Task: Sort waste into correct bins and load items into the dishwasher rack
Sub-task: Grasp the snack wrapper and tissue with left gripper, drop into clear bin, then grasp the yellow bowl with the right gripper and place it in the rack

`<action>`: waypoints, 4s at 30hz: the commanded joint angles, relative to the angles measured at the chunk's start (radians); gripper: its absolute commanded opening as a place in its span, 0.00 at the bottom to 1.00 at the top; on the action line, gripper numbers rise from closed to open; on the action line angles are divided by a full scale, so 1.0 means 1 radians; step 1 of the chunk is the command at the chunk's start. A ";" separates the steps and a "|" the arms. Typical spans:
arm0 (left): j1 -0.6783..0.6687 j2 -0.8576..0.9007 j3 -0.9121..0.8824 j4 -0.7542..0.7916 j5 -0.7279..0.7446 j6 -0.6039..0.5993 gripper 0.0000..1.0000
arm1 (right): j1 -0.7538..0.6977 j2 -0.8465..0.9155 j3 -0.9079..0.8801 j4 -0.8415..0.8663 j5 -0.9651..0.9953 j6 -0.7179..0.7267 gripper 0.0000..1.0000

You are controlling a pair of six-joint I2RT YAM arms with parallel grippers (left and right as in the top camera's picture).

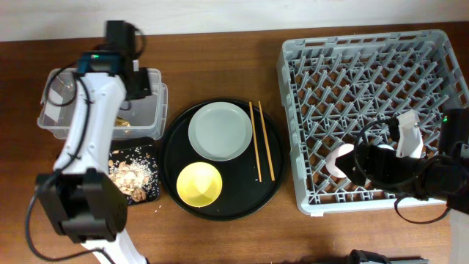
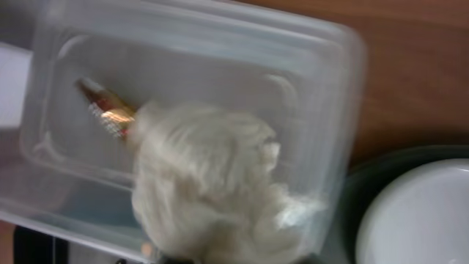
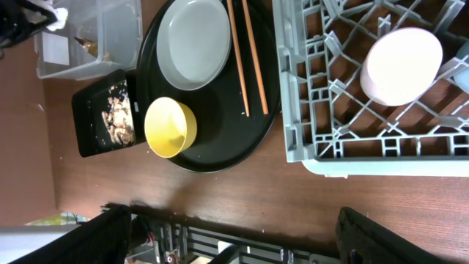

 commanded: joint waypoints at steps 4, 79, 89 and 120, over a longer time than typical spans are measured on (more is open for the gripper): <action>0.066 0.018 0.002 -0.084 0.174 0.109 0.70 | 0.006 -0.002 0.006 0.001 0.085 -0.014 0.89; -0.070 -1.927 -1.820 1.023 0.550 0.176 0.99 | 1.041 0.768 -0.032 0.639 0.432 0.649 0.70; -0.070 -1.927 -1.820 1.023 0.550 0.176 0.99 | 1.050 0.872 -0.031 0.619 0.354 0.599 0.04; -0.070 -1.927 -1.820 1.023 0.550 0.176 0.99 | 0.602 0.809 -0.032 0.392 1.649 0.537 0.04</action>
